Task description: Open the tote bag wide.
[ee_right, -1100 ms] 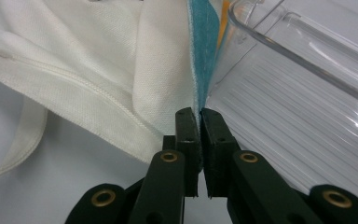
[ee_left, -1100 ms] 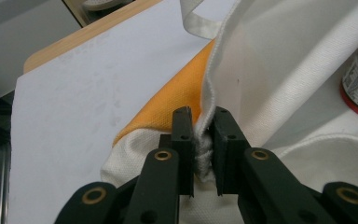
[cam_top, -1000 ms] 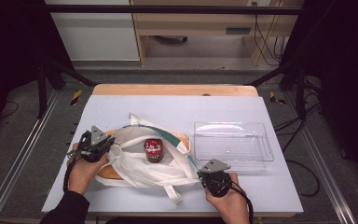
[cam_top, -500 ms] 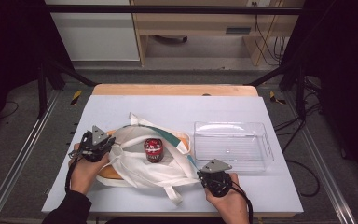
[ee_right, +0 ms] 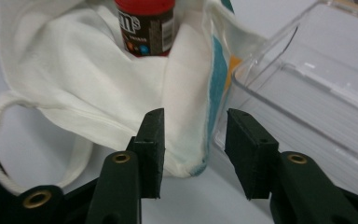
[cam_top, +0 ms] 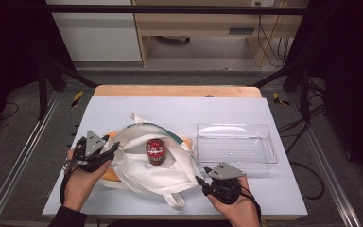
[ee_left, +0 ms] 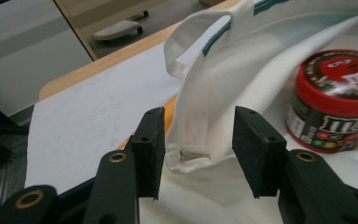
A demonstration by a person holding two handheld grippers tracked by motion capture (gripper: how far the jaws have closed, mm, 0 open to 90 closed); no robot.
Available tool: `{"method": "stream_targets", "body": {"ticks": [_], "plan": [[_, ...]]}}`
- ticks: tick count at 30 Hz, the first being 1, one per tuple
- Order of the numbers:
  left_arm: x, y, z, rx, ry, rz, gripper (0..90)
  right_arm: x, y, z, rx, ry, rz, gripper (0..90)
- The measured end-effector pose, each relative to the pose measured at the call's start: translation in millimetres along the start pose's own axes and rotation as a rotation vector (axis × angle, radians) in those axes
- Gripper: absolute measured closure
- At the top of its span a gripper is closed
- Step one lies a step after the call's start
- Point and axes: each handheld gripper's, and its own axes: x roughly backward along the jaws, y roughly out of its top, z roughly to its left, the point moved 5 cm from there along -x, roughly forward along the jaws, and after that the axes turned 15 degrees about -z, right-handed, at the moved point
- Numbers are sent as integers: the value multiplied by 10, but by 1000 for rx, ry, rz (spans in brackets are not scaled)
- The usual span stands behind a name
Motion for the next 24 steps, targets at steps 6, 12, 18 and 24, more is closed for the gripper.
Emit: {"method": "stream_targets", "body": {"ticks": [6, 12, 18, 24], "plan": [[261, -22, -147, 26, 4, -17, 491, -3, 324, 29, 59, 44, -12, 484], [356, -39, -278, 19, -12, -18, 458, -240, 725, 22, 137, 105, 23, 446], [326, -98, -377, 56, -47, -5, 452, -606, 1051, -43, 151, 146, 58, 452], [248, -239, -442, 73, -77, 44, 457, -956, 1257, -106, 191, 178, 108, 464]]}}
